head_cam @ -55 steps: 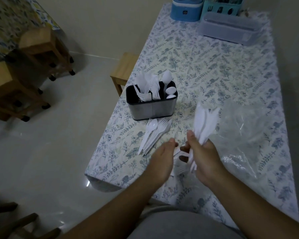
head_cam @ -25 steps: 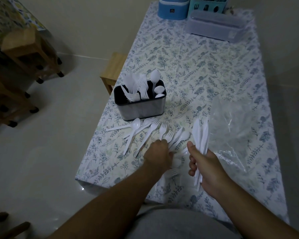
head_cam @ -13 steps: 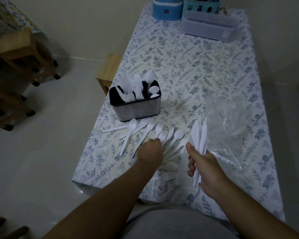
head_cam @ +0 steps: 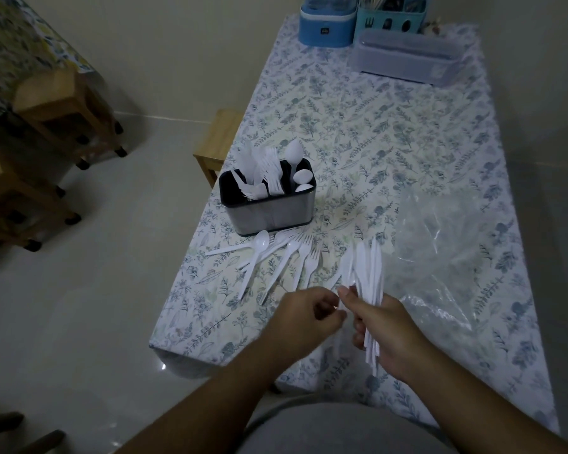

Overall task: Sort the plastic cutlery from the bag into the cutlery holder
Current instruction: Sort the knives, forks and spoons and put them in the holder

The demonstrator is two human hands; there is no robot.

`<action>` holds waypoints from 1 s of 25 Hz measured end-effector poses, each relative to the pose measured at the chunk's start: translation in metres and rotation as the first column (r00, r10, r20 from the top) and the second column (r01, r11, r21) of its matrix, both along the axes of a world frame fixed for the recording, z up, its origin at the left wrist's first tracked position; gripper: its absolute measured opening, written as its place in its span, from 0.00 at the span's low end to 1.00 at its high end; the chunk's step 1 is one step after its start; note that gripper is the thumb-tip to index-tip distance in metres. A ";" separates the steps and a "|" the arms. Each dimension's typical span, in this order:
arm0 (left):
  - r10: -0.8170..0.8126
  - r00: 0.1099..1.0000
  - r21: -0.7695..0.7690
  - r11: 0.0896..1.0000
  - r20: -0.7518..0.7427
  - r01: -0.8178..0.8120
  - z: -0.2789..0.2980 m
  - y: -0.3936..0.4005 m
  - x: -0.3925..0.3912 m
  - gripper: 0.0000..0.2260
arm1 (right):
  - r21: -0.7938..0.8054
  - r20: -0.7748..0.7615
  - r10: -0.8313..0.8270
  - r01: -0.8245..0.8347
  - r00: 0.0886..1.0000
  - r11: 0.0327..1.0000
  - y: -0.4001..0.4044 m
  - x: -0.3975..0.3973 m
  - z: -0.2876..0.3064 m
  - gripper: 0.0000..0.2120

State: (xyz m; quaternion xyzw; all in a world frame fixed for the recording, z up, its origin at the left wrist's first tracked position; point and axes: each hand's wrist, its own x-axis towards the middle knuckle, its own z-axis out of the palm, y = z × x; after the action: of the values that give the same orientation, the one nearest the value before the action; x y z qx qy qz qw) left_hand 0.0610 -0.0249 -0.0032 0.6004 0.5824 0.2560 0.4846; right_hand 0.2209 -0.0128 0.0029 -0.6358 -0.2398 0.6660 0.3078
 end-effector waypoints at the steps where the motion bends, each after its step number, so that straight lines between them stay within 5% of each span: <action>1: -0.042 0.999 0.058 0.997 0.004 0.041 0.001 -0.004 0.000 0.03 | 0.009 0.032 0.033 -0.033 0.999 0.999 0.000 -0.003 -0.001 0.13; 3: 0.007 0.997 0.138 0.990 -0.081 0.005 -0.008 -0.001 -0.009 0.06 | 0.014 0.099 0.053 -0.055 0.994 0.998 0.002 -0.006 -0.002 0.16; 6: 0.136 0.851 0.139 0.987 -0.508 -0.075 -0.039 0.012 -0.035 0.20 | 0.000 0.103 0.016 -0.016 0.995 1.000 0.006 -0.005 -0.001 0.17; 9: -0.044 0.698 -0.031 0.999 -0.715 0.031 -0.063 0.009 -0.040 0.33 | 0.001 0.091 0.020 -0.020 0.996 1.000 0.007 -0.003 0.000 0.19; 12: -0.156 0.637 -0.021 0.977 -0.755 0.214 -0.070 -0.006 -0.024 0.32 | 0.015 0.093 0.023 -0.025 0.995 1.000 0.006 -0.002 -0.002 0.21; 14: -0.169 0.671 0.009 0.967 -0.722 0.253 -0.068 -0.012 -0.016 0.31 | 0.012 0.104 0.022 -0.024 0.994 1.000 0.006 -0.002 -0.001 0.18; 18: 0.120 0.851 0.181 0.983 -0.511 -0.030 -0.064 -0.002 -0.021 0.16 | 0.001 0.020 -0.036 0.036 0.999 0.999 0.004 -0.002 0.001 0.13; 20: 0.247 0.842 0.146 0.969 -0.480 -0.201 -0.063 0.009 -0.031 0.13 | -0.006 -0.063 -0.062 0.061 0.996 0.998 0.002 -0.003 0.002 0.11; 25: 0.113 0.734 0.004 0.989 -0.669 -0.148 -0.056 0.031 -0.043 0.09 | 0.028 0.018 0.063 -0.064 0.998 0.998 0.002 -0.002 -0.001 0.10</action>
State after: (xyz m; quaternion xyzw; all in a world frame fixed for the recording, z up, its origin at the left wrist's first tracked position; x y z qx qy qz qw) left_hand 0.0181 0.0057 -0.0590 0.5978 0.7637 0.0432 0.2397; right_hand 0.2190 -0.0107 0.0021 -0.6291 -0.2718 0.6665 0.2935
